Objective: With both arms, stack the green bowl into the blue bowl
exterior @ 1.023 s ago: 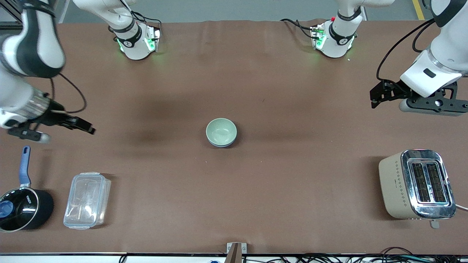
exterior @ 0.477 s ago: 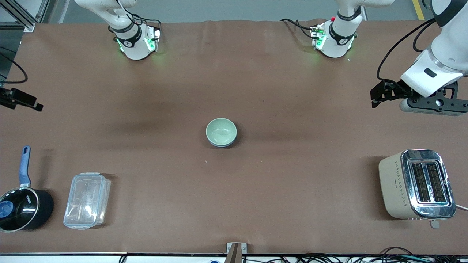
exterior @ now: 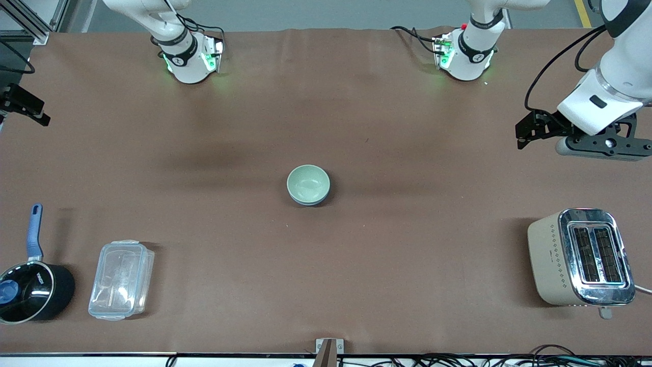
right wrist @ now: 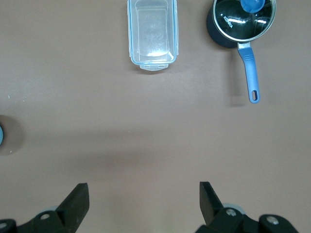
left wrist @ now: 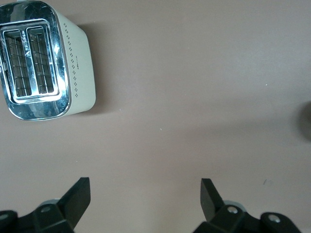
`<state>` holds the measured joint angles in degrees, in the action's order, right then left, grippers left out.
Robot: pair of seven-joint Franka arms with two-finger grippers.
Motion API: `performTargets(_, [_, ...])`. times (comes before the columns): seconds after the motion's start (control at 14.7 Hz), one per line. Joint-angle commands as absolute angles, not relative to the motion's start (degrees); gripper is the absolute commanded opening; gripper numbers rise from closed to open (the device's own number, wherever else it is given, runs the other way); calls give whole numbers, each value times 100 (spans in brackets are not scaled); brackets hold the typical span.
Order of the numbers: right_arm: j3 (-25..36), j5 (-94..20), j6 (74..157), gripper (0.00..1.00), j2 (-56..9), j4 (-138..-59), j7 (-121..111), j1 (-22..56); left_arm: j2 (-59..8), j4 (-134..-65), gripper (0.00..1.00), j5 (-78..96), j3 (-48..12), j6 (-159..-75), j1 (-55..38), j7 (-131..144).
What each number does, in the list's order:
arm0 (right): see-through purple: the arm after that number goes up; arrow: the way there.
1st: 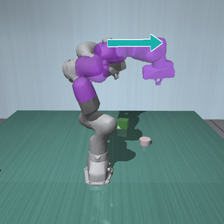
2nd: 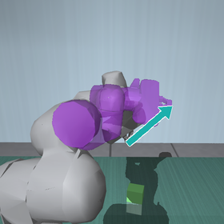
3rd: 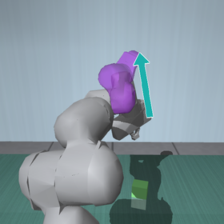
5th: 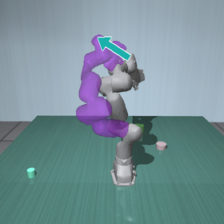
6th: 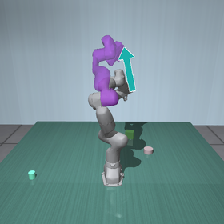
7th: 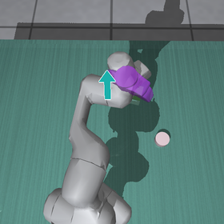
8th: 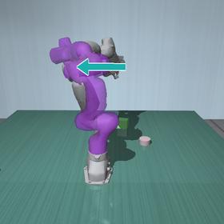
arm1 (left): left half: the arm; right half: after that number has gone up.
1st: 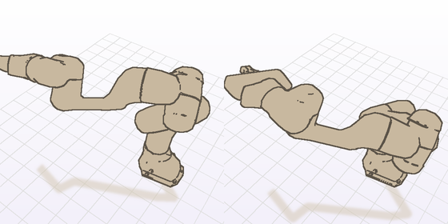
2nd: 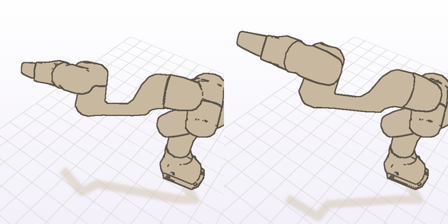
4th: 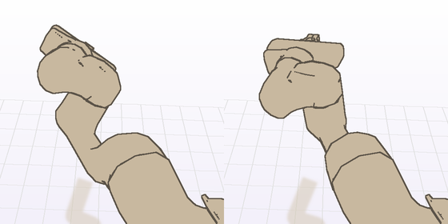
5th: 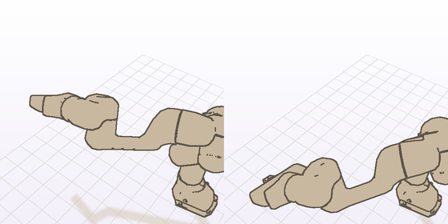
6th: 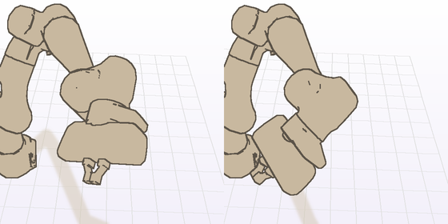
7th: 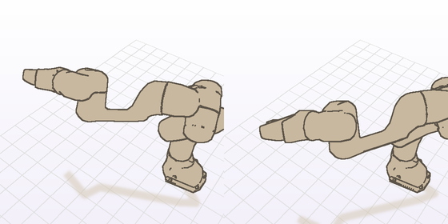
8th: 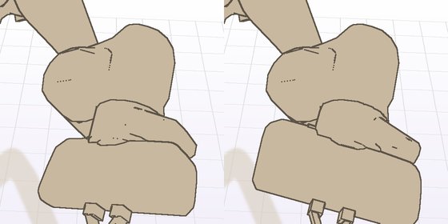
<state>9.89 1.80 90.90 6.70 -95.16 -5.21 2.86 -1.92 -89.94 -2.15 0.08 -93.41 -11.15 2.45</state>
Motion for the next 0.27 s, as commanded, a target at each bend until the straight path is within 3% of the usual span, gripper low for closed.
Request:
performTargets(0.0, [993, 308, 9114, 100, 317, -9107, -580, 263, -176, -8903, 100, -211, -9, -9193, -1090, 149])
performTargets(0.2, [993, 229, 9158, 100, 255, -9009, -659, 255, -176, -8895, 100, -202, -9, -9185, -1090, 149])
